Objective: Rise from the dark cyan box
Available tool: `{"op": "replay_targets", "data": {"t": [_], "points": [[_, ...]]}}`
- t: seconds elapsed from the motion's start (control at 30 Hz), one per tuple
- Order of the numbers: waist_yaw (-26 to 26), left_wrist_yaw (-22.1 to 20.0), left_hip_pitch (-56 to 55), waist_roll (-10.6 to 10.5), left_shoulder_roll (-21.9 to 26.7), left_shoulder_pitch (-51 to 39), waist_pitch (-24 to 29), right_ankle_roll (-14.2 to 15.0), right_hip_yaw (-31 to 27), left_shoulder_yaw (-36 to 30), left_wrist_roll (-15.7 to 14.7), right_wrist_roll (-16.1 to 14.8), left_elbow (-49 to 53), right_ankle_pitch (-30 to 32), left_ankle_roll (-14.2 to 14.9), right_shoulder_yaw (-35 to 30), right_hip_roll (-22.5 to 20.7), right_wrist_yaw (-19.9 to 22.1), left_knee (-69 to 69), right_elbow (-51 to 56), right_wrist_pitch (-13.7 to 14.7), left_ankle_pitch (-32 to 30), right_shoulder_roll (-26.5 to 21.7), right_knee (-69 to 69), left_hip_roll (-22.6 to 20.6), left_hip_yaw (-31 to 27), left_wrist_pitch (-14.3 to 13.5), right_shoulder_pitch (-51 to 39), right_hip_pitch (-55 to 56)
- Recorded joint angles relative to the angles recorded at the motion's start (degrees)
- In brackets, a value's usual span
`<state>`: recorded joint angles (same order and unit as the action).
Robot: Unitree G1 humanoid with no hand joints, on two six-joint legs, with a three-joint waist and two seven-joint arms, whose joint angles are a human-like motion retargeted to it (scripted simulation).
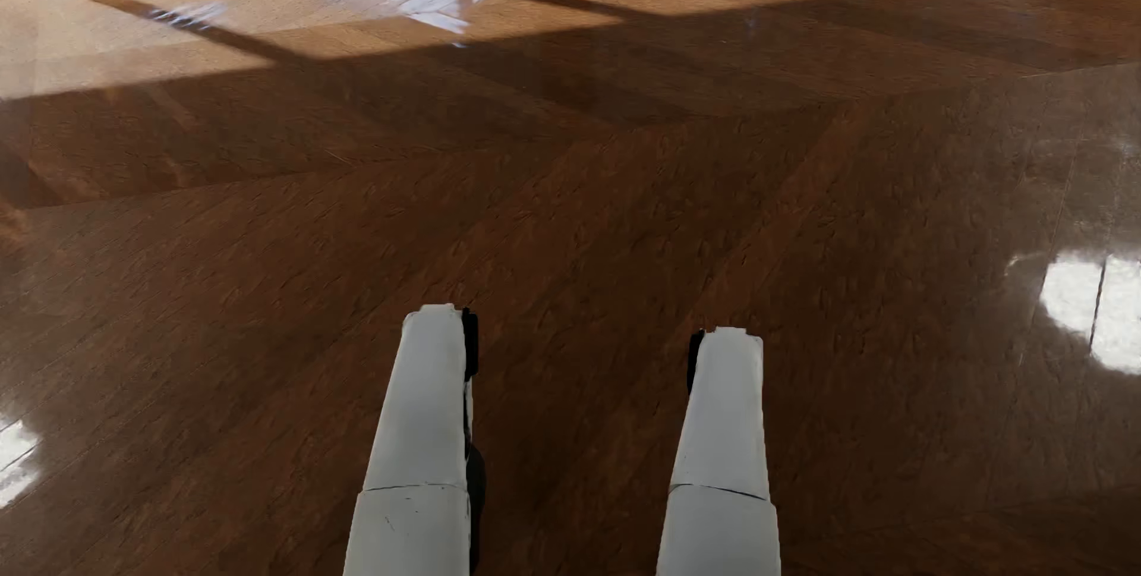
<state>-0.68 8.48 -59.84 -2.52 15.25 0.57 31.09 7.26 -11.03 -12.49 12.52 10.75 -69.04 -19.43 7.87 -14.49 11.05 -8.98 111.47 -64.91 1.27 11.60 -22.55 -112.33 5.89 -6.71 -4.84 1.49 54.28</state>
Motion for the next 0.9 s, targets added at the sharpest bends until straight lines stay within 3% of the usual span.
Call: {"op": "replay_targets", "data": {"t": [0.1,0.23,0.43,0.67,0.73,0.8,0.87,0.9], "points": [[-0.1,2.2,0.6,0.0,-0.7,1.9,-0.1,0.0,-0.2,0.0,0.6,-1.2,3.5,0.1,0.1,0.9,0.2,-0.6,-0.2,5.2,0.9,-0.3,0.1,-0.1,-0.4,0.0,-0.7,2.2,-0.1],[0.0,1.2,1.3,-0.3,-1.2,-0.2,-0.1,-0.3,-0.3,-2.0,0.6,1.6,5.2,0.3,-0.3,-1.9,-0.1,-1.0,-0.5,8.0,2.4,-0.5,-0.8,0.0,-0.9,0.1,-1.2,-0.1,-0.5],[0.4,-0.5,2.1,-0.6,-0.4,-3.6,1.0,-0.3,-0.4,-4.3,-0.4,0.8,6.3,-0.1,-0.5,-3.6,-0.2,2.3,-0.5,5.5,1.5,-0.4,-0.9,-0.2,-1.1,0.2,-1.2,-4.4,-1.0],[0.6,-1.0,-1.0,-0.6,-0.2,-6.2,4.8,-0.7,-1.1,-4.0,-1.6,-0.1,8.5,-2.5,0.4,-2.9,-0.9,2.3,-0.4,7.1,1.2,0.2,-1.6,-0.6,-0.2,0.0,-0.9,-5.6,2.5],[0.7,-0.5,-3.5,-0.5,0.8,-6.1,5.7,-0.6,-1.6,-3.1,-2.2,-1.4,12.3,-2.8,0.9,-0.3,-1.3,0.4,0.0,13.7,1.6,0.7,-3.2,-0.9,0.2,-0.2,-0.9,-3.4,5.1],[0.8,-2.5,-7.0,-0.4,3.0,-4.5,6.2,-0.2,-2.2,-0.5,-5.2,-3.1,19.9,-3.0,1.6,3.4,-1.8,1.2,0.7,25.6,2.0,1.4,-6.1,-1.5,0.8,-0.8,-1.1,0.6,8.7],[0.9,-8.3,-10.8,0.0,5.7,-1.3,6.5,-0.2,-2.9,3.5,-10.0,-4.0,32.3,-3.0,2.6,6.7,-2.6,5.4,1.7,41.3,2.8,2.0,-9.5,-2.2,1.7,-1.5,-1.7,5.3,12.6],[1.0,-13.1,-12.7,0.3,7.0,0.1,6.8,-0.1,-3.3,5.6,-12.4,-4.5,39.8,-2.5,3.3,7.3,-3.1,10.1,2.1,49.1,3.3,2.3,-11.3,-2.6,2.3,-1.8,-2.8,6.7,14.8]]}}
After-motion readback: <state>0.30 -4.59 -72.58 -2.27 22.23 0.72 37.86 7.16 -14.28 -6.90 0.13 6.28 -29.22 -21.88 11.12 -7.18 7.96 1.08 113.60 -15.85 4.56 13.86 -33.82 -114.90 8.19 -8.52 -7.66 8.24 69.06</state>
